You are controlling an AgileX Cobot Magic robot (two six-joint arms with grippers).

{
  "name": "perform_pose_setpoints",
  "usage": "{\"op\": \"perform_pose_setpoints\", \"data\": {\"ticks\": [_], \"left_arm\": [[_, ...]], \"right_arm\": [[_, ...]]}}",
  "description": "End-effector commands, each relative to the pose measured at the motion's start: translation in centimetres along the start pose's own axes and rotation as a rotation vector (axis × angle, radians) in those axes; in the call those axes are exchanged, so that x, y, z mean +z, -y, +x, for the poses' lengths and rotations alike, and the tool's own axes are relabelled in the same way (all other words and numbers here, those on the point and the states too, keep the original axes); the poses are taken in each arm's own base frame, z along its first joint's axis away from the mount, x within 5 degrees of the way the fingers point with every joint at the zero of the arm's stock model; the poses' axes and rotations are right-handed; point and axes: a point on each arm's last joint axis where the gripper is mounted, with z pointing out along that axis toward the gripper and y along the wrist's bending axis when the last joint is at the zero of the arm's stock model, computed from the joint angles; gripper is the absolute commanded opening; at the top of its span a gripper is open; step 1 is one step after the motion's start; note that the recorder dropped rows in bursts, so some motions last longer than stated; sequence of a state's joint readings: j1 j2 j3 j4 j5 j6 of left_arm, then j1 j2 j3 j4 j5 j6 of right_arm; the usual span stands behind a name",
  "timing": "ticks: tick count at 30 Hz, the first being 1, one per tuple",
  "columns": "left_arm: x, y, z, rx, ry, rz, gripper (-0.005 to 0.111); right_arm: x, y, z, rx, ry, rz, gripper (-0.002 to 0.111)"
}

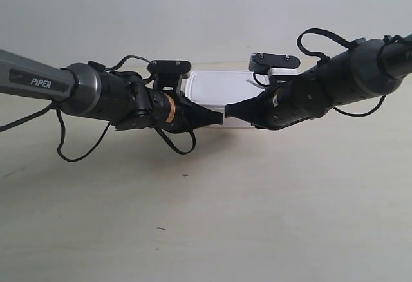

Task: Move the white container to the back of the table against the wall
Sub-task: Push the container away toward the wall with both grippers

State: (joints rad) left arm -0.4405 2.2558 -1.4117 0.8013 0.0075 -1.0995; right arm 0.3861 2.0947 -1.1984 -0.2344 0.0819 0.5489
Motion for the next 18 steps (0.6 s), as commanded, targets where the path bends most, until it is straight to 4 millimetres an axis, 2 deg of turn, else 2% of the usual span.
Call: {"op": "perform_pose_setpoints", "data": {"ticks": [1,11,18], "left_arm": [[0.2,-0.2,0.0,-0.004,-0.001,-0.005,0.000],[1.8,-1.4,0.9,-0.024,-0.024,-0.020,0.000],[1.9,-1.7,0.4,-0.030,-0.008,-0.016,0.000]], "right_arm": [[0.2,0.1,-0.3,-0.012,0.016,-0.005,0.000],[0.4,0.0,-0.5,-0.012,0.023,-0.008,0.000],[1.2,-0.1,-1.0,-0.017,0.015,0.002,0.000]]}}
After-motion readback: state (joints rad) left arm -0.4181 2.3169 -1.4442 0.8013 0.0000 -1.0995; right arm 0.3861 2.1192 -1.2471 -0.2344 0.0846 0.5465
